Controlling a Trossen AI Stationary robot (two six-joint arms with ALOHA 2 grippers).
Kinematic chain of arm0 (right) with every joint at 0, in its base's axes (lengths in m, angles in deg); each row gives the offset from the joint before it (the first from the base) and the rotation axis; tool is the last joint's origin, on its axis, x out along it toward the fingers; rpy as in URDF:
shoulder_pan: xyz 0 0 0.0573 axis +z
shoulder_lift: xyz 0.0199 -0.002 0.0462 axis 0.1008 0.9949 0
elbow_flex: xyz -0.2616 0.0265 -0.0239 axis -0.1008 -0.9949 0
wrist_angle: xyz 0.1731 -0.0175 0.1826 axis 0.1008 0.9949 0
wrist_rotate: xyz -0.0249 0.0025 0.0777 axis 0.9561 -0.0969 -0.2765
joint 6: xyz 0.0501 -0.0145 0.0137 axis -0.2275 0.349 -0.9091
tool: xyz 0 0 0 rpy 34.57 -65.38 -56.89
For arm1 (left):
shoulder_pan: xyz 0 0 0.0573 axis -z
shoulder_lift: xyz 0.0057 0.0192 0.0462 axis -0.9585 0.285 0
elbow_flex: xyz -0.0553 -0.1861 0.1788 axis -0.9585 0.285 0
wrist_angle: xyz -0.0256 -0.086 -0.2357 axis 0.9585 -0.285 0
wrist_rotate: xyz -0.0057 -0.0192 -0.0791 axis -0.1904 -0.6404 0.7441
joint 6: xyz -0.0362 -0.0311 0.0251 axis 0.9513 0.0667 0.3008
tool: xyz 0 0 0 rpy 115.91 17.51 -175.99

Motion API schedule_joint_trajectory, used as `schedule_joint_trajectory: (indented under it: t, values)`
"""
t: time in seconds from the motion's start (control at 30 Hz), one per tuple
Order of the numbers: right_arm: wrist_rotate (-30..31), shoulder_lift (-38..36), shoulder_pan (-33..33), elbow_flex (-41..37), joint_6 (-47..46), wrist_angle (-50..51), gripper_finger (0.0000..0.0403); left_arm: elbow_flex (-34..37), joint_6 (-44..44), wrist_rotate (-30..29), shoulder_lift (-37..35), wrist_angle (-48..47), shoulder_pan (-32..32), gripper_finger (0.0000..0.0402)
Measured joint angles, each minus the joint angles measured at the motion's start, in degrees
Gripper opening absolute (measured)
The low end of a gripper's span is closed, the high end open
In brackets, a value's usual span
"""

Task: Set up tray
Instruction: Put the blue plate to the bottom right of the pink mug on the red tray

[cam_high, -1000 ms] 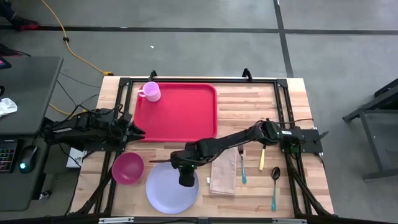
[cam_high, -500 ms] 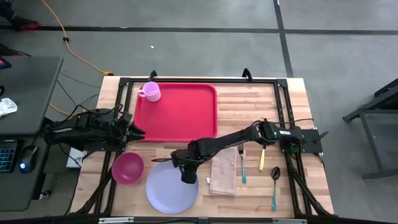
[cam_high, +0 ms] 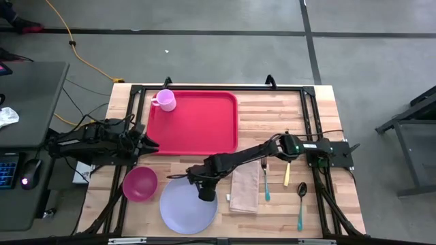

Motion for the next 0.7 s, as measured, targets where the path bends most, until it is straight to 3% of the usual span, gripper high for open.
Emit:
schedule_joint_trajectory:
  t: [0.4,0.7]
  values:
    - [0.80,0.90,-0.12,-0.06,-0.04,0.66,0.0099,0.01,0.02,0.02,0.00,-0.04,0.00,0.0161]
    - [0.91,1.36,-0.16,0.03,-0.22,0.46,0.0049,0.01,0.02,0.02,0.00,-0.04,-0.01,0.0161]
